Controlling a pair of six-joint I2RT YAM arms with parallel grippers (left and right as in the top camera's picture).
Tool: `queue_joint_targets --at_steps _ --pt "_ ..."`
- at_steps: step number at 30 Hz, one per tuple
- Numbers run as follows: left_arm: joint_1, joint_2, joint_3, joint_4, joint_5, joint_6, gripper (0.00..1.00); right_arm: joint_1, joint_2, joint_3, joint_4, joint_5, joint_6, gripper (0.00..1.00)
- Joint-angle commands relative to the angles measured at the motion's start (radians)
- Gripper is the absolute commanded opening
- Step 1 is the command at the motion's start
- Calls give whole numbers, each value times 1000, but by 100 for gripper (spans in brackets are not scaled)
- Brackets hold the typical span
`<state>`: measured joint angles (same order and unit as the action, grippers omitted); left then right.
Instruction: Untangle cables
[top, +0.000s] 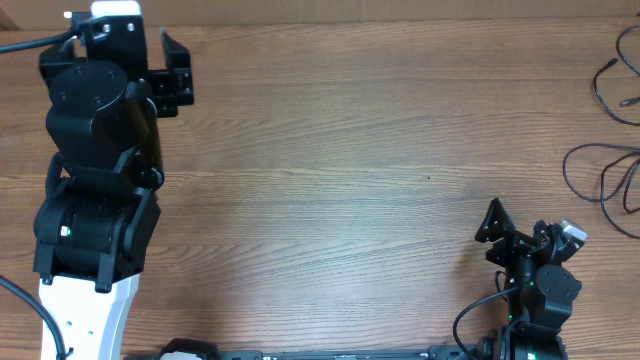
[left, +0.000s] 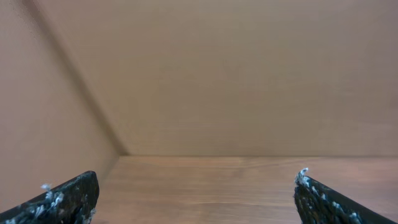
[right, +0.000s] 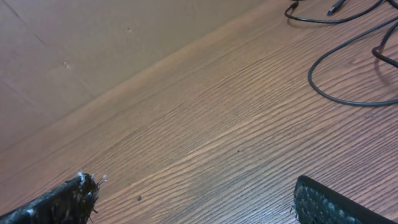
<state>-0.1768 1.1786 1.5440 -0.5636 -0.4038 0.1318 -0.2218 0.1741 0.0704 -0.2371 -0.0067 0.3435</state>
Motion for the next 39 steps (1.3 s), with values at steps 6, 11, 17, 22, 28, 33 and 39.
queue_joint_targets --at_steps 6,11,17,22,28,33,39 --pt "-6 8 -5 -140 196 7 99 -1 0 0 4 13 -4 100" --pt "1 60 -15 -191 217 -39 100 -1 0 0 4 13 -4 100" --pt "45 -6 -243 11 374 -44 100 -1 0 0 4 13 -4 100" --pt "47 -268 -704 443 405 -67 100 -1 0 0 4 13 -4 100" --pt "57 -586 -1183 841 422 -113 100 -1 0 0 4 13 -4 100" --pt "66 -713 -1382 993 418 -113 100 -1 0 0 4 13 -4 100" --pt "93 -818 -1458 921 420 -113 100 -1 0 0 4 13 -4 100"
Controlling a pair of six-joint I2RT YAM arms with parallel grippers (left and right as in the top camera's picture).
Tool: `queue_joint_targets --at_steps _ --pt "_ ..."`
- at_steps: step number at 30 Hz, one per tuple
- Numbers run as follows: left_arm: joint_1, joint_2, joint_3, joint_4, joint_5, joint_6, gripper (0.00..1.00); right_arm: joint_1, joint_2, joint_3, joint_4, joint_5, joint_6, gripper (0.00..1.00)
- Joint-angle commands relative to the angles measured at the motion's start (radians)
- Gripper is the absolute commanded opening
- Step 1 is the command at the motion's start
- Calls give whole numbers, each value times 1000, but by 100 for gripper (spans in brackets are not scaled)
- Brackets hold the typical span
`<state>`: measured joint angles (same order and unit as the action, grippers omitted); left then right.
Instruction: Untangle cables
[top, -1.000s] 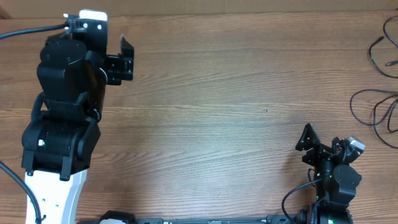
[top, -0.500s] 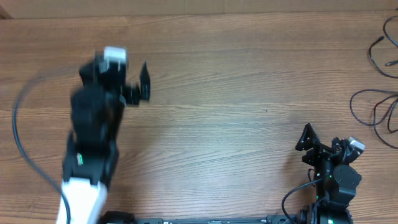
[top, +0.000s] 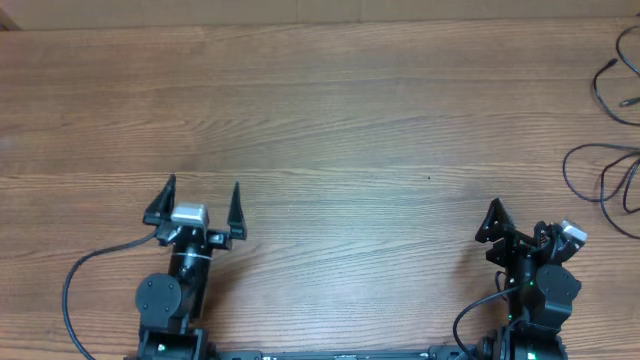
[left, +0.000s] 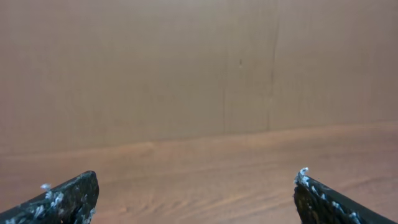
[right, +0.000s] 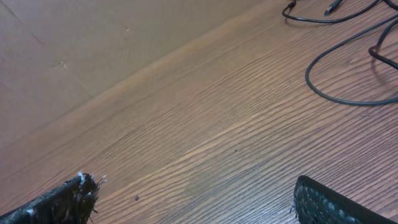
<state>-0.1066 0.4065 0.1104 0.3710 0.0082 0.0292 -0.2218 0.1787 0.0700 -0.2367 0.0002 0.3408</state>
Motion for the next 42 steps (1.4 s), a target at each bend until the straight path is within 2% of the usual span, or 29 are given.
queue_joint_targets --at_steps 1,8,12,15,30,42 --pt "32 -64 -31 -35 8 -11 100 -1 -5 0 4 6 -1 100" --pt "80 -211 -54 -256 11 -6 100 -1 -5 0 4 6 -1 100" --pt "97 -289 -108 -320 14 -3 100 -1 -5 0 4 6 -1 100" --pt "102 -338 -106 -448 18 -3 100 -1 -5 0 3 6 -2 100" --pt "111 -399 -106 -450 4 101 100 -1 -5 0 4 6 -1 100" --pt "111 -398 -106 -449 11 101 100 -1 -5 0 4 6 -1 100"
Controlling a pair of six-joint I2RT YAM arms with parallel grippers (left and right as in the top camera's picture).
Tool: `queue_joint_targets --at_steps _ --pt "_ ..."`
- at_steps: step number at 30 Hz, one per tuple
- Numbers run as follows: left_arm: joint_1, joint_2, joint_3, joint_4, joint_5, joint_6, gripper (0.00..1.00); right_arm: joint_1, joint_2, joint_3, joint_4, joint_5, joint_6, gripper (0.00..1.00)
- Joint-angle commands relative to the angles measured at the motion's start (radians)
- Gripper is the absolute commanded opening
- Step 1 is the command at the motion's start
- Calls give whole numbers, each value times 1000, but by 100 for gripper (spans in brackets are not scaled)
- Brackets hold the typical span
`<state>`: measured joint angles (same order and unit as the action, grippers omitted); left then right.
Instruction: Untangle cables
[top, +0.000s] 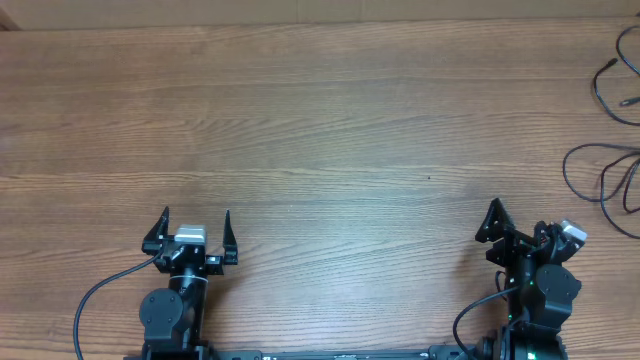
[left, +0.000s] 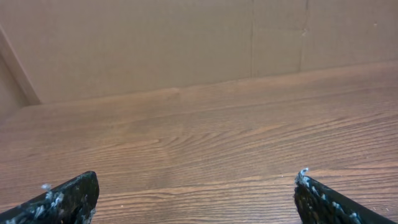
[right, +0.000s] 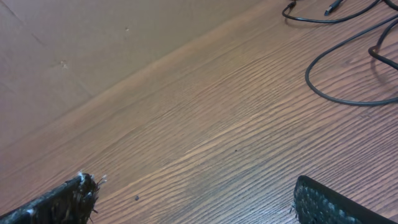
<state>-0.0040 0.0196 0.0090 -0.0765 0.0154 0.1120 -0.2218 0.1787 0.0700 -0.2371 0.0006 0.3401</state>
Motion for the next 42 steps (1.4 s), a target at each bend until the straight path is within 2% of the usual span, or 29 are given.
queue_joint_targets --at_steps 1,11,15,18,20,28,42 --pt "8 -11 -4 -2 3 19 100 -1 -5 0 4 6 0 100" --pt "8 -11 -4 -2 3 19 100 6 -27 0 4 6 0 100" --pt "8 -11 -4 -2 3 19 100 107 -54 0 8 22 -1 100" --pt "8 -11 -4 -2 3 19 100 177 -69 -3 85 59 -6 100" --pt "8 -11 -4 -2 3 19 100 195 -89 -13 132 58 -58 100" --pt "8 -11 -4 -2 3 19 100 193 -176 -53 135 -5 -205 100" --pt "8 -11 -4 -2 3 19 100 193 -177 -53 134 -4 -455 100"
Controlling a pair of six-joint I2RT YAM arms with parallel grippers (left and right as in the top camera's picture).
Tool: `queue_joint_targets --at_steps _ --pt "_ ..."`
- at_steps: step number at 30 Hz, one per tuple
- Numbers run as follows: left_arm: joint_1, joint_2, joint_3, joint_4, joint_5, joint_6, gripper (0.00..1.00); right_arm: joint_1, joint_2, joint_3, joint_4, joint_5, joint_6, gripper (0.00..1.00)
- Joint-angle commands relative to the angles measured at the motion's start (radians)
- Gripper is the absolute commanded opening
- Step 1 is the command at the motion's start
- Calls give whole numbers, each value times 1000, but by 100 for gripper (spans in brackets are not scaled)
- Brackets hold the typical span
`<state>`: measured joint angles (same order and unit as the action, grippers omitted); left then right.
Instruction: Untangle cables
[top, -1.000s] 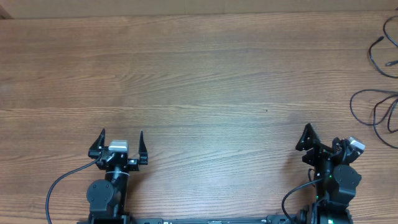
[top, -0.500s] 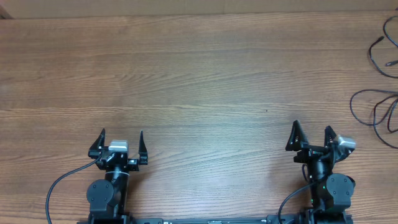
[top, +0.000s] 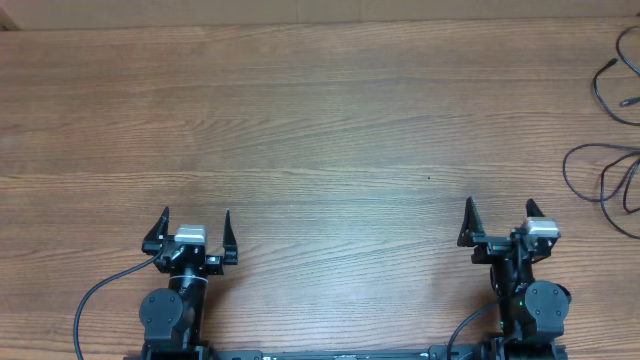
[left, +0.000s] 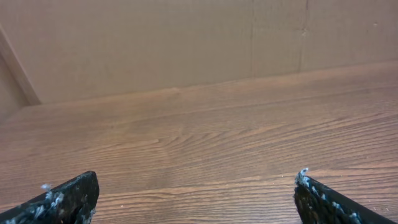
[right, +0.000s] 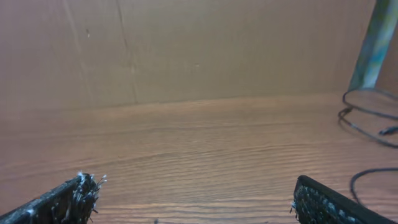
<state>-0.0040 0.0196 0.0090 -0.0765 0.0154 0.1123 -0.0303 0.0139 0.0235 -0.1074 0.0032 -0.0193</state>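
Observation:
Thin black cables (top: 606, 180) lie in loops at the table's right edge, with another strand (top: 612, 82) farther back; the right wrist view catches loops of cable (right: 368, 115) at its right side. My left gripper (top: 193, 224) rests low at the near left, open, nothing between its fingers. At the near right my right gripper (top: 498, 214) also stands open and empty, pointing at the far wall, well short of the cables.
A brown cardboard wall (left: 155, 43) runs along the table's far edge. A greenish upright post (right: 375, 43) stands at the far right in the right wrist view. The wooden tabletop (top: 330, 150) spreads between the arms.
My right gripper has turned from facing up-right toward the cables to facing straight at the far wall, shifted slightly left. The left arm has stayed put.
At first my left arm was stretched out to the far left corner, gripper open. Then it was folded back at the near left, and settled lower there. The right arm stayed angled toward the cables until now, when it faces straight ahead.

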Motion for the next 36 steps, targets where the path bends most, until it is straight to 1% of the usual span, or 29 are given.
queue_joint_targets --at_steps 1,3,7,36 --pt "8 -11 -4 -2 3 18 100 1 -12 -7 5 -4 -111 100" --pt "8 -11 -4 -2 3 18 100 0 -12 -7 5 -5 -127 100" --pt "8 -11 -4 -2 3 18 100 -5 -11 -7 6 -5 -94 100" --pt "8 -11 -4 -2 3 18 100 -4 -11 -7 6 -5 -94 100"
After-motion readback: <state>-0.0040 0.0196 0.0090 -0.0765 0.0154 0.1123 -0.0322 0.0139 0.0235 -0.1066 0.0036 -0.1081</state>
